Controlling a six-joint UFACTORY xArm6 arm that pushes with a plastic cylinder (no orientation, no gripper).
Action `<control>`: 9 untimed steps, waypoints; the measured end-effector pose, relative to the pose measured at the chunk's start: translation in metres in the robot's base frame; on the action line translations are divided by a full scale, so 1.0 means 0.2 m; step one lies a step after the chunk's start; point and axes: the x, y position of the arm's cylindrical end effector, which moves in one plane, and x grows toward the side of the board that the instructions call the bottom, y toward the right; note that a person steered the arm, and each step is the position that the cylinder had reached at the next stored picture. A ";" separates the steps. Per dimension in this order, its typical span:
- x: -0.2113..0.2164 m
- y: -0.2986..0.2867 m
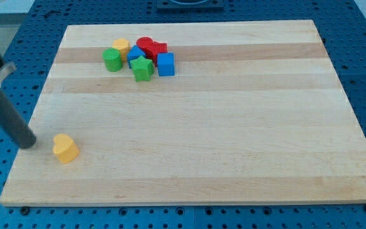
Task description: Move the yellow heart towards the center of the board
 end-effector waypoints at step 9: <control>-0.08 0.59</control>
